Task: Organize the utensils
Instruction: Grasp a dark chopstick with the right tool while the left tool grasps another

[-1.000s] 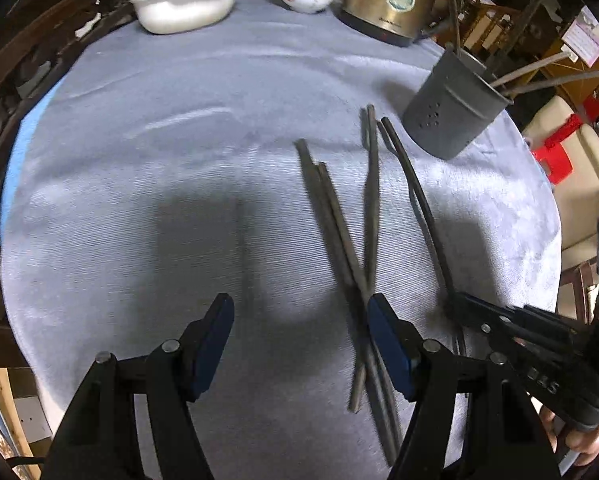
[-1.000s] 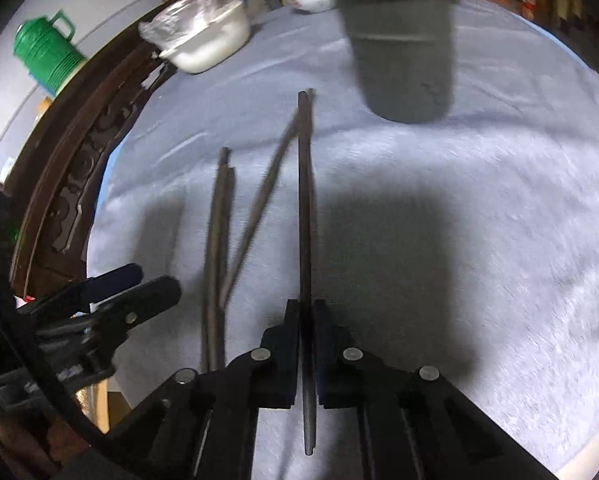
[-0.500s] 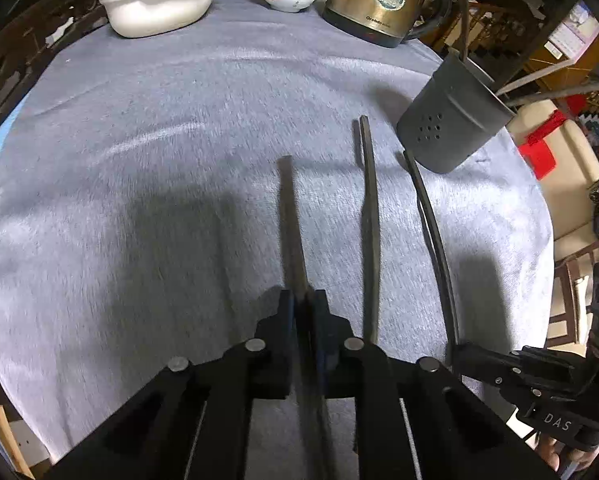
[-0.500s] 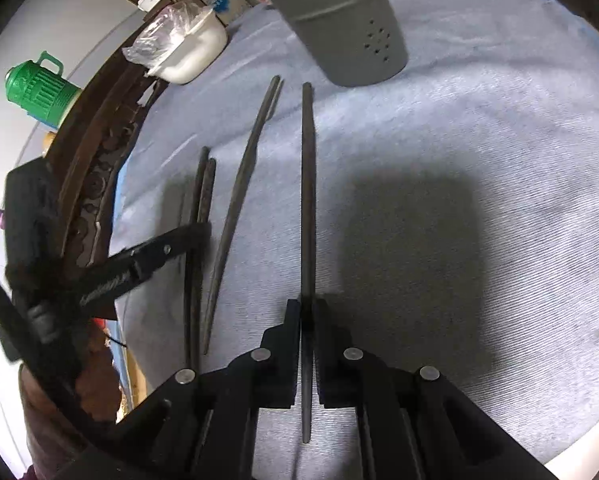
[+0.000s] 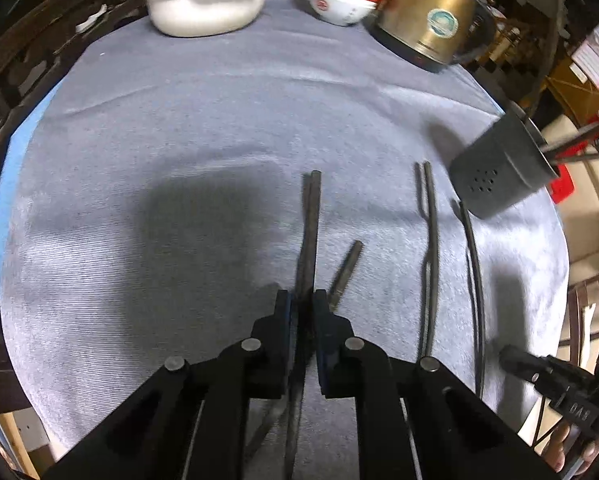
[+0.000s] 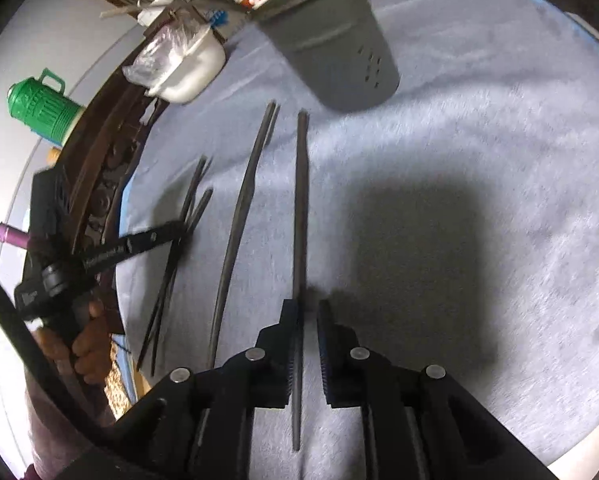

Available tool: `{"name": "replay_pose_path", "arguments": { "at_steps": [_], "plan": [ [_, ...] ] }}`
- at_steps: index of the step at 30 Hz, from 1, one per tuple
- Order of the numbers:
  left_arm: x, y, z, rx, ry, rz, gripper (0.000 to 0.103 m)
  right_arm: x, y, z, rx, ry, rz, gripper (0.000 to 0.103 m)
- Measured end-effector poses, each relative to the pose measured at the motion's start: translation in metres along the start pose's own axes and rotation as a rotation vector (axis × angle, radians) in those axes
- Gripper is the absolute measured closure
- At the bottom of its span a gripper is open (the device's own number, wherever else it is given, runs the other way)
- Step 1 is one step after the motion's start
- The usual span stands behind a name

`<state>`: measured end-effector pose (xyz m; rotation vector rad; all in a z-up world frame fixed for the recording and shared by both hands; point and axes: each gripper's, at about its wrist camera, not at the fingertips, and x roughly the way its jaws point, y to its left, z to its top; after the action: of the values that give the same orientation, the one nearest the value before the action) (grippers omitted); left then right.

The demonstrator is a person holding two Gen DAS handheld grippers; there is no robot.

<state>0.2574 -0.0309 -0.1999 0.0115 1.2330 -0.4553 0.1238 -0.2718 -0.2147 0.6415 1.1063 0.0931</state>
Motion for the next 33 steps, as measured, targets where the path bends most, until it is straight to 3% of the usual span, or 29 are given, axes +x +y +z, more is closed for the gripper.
{"name": "replay_pose_path", "arguments": {
  "at_steps": [7,11,14,19,24,33],
  "plan": [
    [0.001,0.023,0.006,-0.059,0.002,-0.003,0.093,0.005,0.009,0.034,-0.004,-0.086,-0.026,0.087],
    [-0.003,0.032,0.007,-0.084,0.016,-0.011,0.092,0.017,0.015,0.051,-0.004,-0.090,-0.040,0.084],
    [0.001,0.035,0.013,-0.116,0.029,-0.014,0.076,0.029,0.019,0.057,-0.014,-0.075,-0.081,0.082],
    [0.004,0.041,0.027,-0.160,0.022,-0.012,0.072,0.038,0.026,0.056,-0.059,-0.081,-0.119,0.082],
    [0.009,0.041,0.038,-0.197,0.036,-0.010,0.072,0.040,0.031,0.055,-0.112,-0.071,-0.158,0.090],
    [0.012,0.035,0.043,-0.228,0.071,0.059,0.072,0.024,0.018,0.032,-0.085,0.026,-0.142,0.090]
  ]
}}
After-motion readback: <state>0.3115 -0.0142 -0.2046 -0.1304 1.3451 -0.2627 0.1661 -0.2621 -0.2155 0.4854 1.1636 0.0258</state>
